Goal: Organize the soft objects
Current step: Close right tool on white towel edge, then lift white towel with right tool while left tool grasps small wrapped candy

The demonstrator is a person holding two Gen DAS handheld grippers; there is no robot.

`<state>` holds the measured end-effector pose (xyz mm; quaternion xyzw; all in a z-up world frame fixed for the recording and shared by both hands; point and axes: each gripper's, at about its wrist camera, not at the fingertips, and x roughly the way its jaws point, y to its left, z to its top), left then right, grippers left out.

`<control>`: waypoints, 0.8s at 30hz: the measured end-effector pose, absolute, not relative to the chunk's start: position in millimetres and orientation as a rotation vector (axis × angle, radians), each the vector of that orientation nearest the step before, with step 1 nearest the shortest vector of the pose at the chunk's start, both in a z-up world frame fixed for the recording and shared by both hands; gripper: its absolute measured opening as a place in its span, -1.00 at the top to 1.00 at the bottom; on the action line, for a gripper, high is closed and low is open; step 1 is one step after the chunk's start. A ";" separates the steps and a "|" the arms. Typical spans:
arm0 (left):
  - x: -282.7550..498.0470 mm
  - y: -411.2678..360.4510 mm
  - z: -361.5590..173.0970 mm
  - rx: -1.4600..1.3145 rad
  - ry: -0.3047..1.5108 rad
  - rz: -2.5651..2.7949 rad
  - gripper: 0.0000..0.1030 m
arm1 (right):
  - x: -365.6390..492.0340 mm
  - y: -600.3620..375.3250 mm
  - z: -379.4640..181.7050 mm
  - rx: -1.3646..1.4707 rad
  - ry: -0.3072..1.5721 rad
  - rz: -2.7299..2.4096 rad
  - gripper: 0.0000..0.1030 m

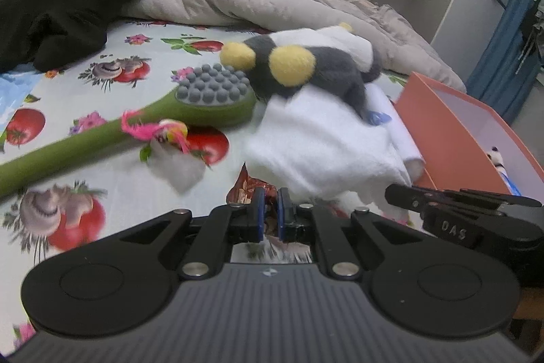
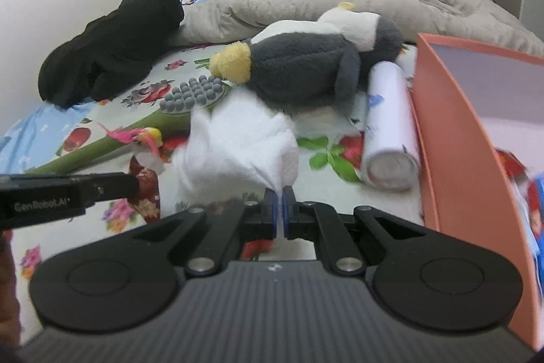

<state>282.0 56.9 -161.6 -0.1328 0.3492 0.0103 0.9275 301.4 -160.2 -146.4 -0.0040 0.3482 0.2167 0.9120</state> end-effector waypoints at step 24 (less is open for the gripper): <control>192.4 45.1 -173.9 -0.359 0.830 0.030 0.02 | 181.8 -195.1 -153.9 -0.060 0.815 0.416 -0.09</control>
